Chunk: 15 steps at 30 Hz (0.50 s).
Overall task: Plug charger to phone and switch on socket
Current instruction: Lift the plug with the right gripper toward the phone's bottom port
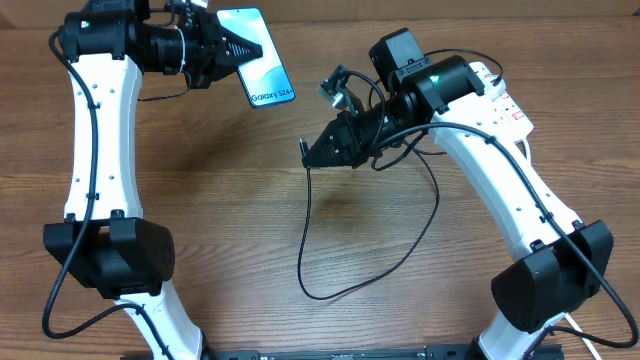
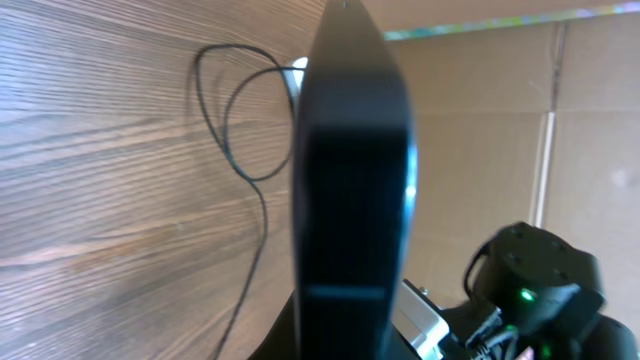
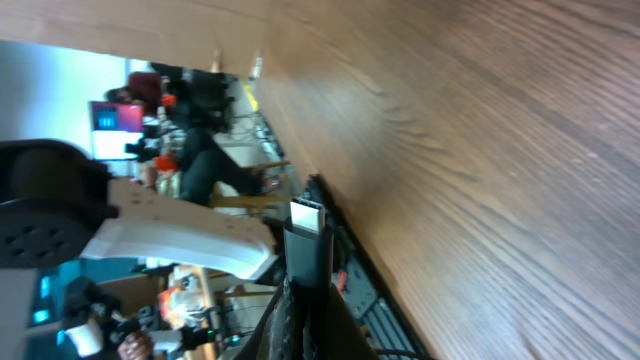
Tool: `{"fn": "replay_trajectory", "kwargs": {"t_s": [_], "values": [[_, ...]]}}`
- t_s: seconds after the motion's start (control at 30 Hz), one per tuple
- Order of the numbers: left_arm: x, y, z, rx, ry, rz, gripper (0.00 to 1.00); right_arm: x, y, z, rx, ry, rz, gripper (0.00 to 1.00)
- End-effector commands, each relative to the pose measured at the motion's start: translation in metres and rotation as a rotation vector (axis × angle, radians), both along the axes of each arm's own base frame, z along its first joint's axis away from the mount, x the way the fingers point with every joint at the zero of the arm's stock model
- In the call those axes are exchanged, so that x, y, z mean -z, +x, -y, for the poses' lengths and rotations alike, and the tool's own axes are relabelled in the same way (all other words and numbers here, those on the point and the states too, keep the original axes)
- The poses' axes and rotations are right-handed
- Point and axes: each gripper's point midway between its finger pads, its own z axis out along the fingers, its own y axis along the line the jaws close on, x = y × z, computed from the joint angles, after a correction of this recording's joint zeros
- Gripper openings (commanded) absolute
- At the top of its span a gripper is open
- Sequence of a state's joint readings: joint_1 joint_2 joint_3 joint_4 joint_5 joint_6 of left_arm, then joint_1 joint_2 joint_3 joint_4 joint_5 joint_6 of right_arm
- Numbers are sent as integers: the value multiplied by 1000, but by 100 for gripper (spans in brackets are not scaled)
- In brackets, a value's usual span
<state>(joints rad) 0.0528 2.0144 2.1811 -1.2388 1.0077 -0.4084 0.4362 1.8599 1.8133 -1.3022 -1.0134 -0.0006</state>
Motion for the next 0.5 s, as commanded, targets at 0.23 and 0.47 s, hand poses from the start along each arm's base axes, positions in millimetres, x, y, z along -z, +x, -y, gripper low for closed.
{"fn": "replay_trajectory", "kwargs": {"t_s": [0.23,0.47], "values": [[8,-6,8,26,78,16,4,11,-1,-18,57,-223,129,4],[12,-20,20,130,51,30,4,-16,-4,-24,49,-198,177,4]]}}
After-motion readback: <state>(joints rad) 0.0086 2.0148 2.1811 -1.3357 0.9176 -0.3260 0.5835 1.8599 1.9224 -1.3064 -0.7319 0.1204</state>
